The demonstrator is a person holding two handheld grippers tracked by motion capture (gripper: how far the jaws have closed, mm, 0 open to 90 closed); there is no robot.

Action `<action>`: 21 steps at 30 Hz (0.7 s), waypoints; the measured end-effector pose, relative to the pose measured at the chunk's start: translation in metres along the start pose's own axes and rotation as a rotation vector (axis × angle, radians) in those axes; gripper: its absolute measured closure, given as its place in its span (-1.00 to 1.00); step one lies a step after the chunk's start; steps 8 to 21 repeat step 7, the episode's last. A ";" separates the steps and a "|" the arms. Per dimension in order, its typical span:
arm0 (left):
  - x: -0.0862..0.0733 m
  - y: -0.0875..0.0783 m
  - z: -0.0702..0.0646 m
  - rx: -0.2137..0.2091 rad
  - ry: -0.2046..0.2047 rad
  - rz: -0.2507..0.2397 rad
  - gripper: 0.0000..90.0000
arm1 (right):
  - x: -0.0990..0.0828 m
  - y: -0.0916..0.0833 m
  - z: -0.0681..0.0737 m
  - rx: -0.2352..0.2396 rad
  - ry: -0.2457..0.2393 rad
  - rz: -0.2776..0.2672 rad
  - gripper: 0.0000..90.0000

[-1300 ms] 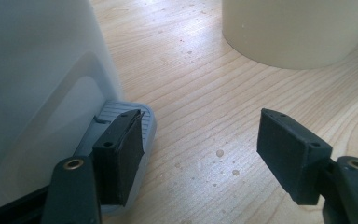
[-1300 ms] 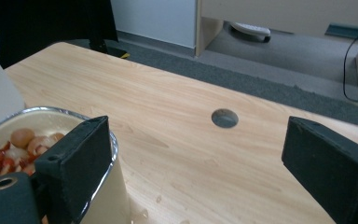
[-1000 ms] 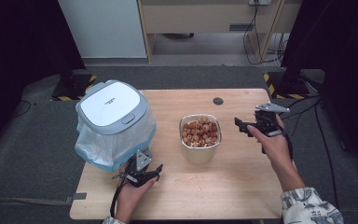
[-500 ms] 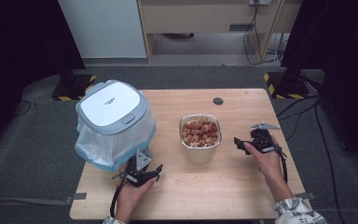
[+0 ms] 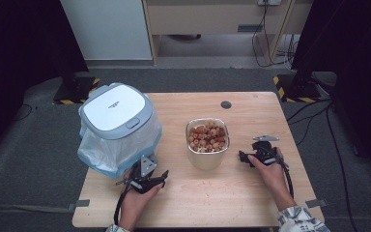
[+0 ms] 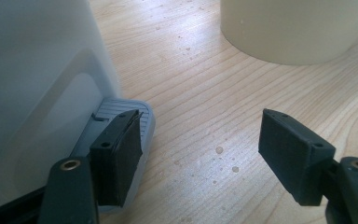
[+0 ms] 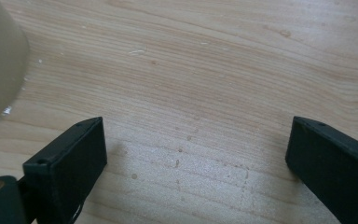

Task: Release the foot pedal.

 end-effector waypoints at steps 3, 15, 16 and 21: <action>0.000 0.000 0.000 0.000 0.000 0.002 -0.36 | -0.001 0.001 0.002 -0.006 -0.009 -0.014 -0.94; 0.000 0.000 0.000 0.000 0.005 0.006 -0.36 | -0.001 0.001 0.002 -0.007 -0.007 -0.012 -0.94; 0.000 0.000 0.000 0.000 0.005 0.006 -0.36 | -0.001 0.001 0.002 -0.007 -0.007 -0.012 -0.94; 0.000 0.000 0.000 0.000 0.005 0.006 -0.36 | -0.001 0.001 0.002 -0.007 -0.007 -0.012 -0.94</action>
Point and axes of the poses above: each handheld gripper's, and its own axes: y roughly forward along the jaws, x roughly out of its top, z roughly to its left, the point moved 4 cm from there along y, roughly forward along the jaws, and after that the axes turned 11 degrees about -y, right-handed, at the moved point
